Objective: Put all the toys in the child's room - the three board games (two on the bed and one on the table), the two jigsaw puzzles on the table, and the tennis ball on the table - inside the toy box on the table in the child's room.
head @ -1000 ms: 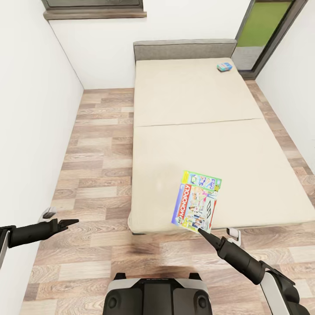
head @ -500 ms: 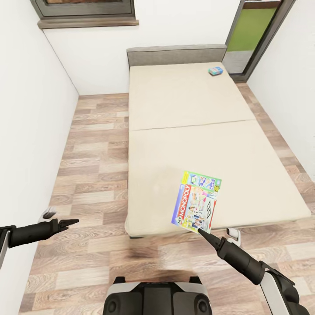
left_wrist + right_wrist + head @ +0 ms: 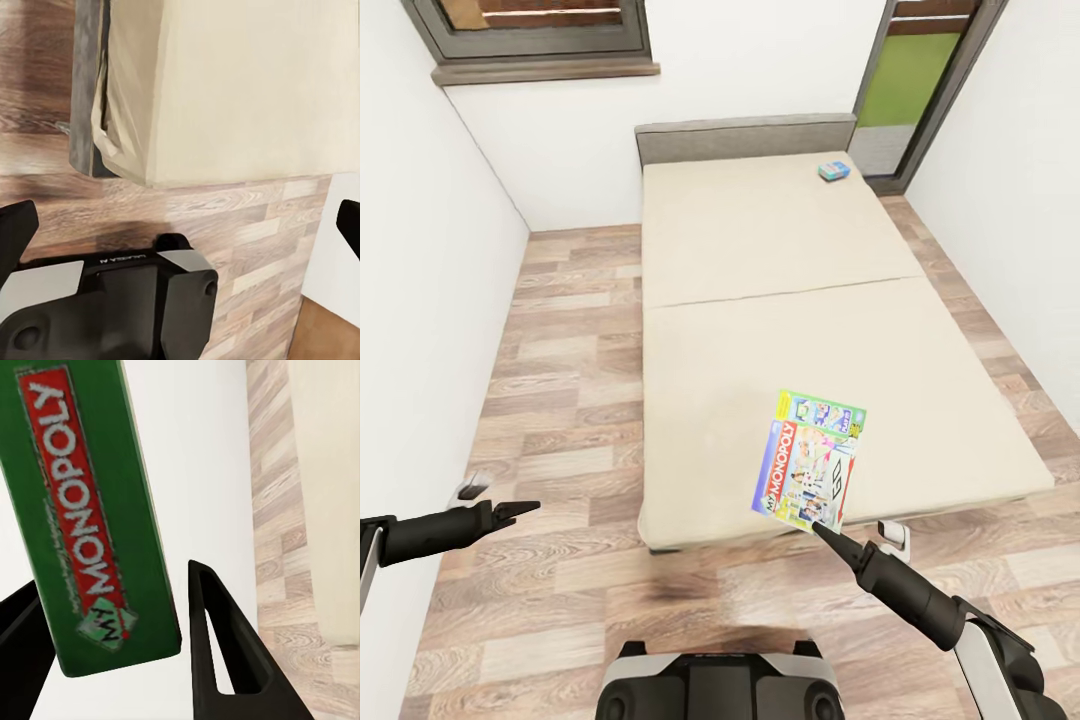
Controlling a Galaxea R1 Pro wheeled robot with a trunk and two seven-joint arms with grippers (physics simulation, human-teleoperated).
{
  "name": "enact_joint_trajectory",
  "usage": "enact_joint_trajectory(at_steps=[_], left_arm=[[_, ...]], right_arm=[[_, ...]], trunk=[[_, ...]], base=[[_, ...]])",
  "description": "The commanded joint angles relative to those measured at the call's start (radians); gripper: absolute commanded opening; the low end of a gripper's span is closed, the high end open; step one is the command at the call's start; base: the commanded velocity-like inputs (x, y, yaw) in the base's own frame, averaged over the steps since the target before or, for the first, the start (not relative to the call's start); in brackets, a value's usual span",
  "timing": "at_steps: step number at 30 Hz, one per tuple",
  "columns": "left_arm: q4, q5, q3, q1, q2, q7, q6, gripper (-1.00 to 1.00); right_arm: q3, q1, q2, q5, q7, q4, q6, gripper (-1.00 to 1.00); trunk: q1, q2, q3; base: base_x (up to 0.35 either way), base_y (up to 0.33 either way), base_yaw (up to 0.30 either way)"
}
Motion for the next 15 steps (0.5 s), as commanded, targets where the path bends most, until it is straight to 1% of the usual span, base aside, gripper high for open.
enact_joint_trajectory(at_steps=[1, 15], left_arm=[[-0.001, -0.011, 0.003, -0.001, 0.000, -0.010, 0.008, 1.00], [-0.001, -0.009, 0.002, -0.001, 0.004, -0.010, 0.008, 1.00]], right_arm=[[0.000, 0.000, 0.000, -0.005, 0.000, -0.001, 0.007, -1.00], [0.000, 0.000, 0.000, -0.005, 0.001, -0.002, 0.006, -1.00]], trunk=[[0.001, -0.001, 0.000], [0.001, -0.001, 0.023]], base=[[0.000, 0.000, -0.102], [0.000, 0.000, -0.113]])
